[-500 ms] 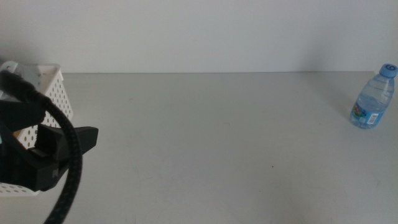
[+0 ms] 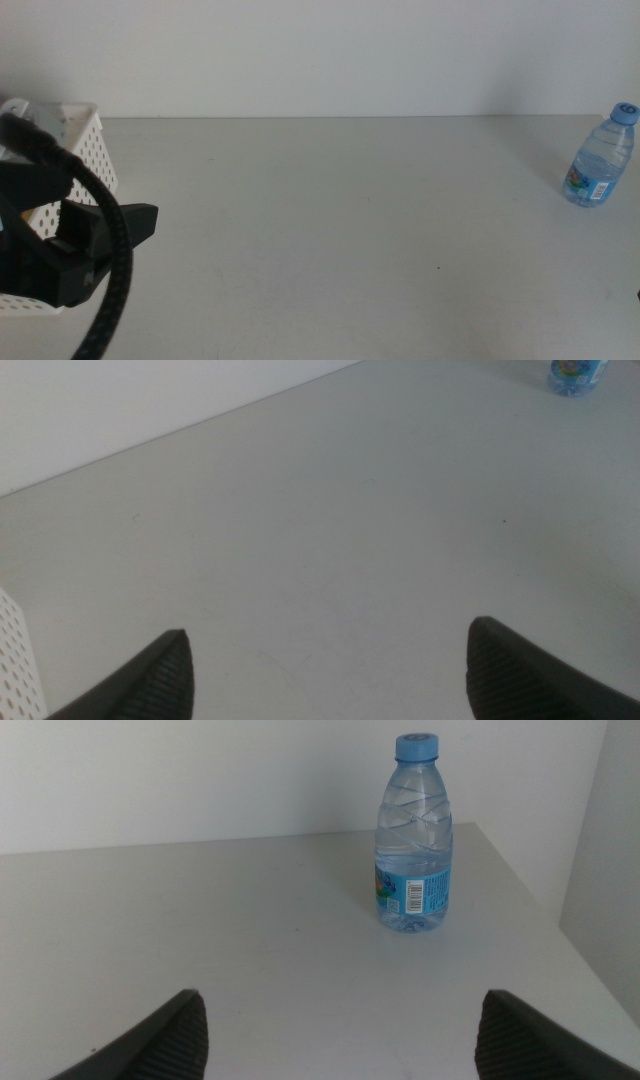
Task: Use arms to grab the bottles and put them into the dustbin to the left of the table.
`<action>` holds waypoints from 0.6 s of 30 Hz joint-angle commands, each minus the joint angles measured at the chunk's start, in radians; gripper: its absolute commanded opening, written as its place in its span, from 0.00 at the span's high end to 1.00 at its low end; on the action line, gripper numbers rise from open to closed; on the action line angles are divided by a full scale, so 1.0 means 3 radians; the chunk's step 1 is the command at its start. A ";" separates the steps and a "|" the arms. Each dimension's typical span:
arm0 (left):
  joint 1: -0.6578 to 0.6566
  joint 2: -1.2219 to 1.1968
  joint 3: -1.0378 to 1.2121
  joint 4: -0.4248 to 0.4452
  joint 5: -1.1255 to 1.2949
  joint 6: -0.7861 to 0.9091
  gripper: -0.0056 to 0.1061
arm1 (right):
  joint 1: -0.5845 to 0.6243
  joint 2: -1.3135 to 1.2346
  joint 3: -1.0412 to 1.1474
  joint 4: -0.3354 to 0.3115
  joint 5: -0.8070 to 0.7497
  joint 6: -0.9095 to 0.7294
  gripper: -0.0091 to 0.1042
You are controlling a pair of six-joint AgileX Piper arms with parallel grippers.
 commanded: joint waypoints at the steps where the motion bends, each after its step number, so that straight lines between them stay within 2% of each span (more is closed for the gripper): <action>1: -0.0016 -0.0011 -0.0089 -0.0003 -0.0252 -0.0034 0.11 | -0.0019 0.0454 -0.0043 -0.0025 -0.0784 0.0128 0.23; 13: -0.0016 -0.0011 -0.0089 -0.0003 -0.0252 -0.0034 0.11 | -0.0019 0.2431 -0.0043 -0.0025 -0.2681 0.0350 0.23; 16: -0.0016 -0.0011 -0.0089 -0.0003 -0.0252 -0.0034 0.11 | -0.0019 0.2842 -0.0076 0.0044 -0.3172 0.0330 0.23; 18: -0.0016 -0.0011 -0.0089 -0.0003 -0.0252 -0.0034 0.11 | -0.0019 0.3121 -0.0179 0.0184 -0.3457 0.0265 0.23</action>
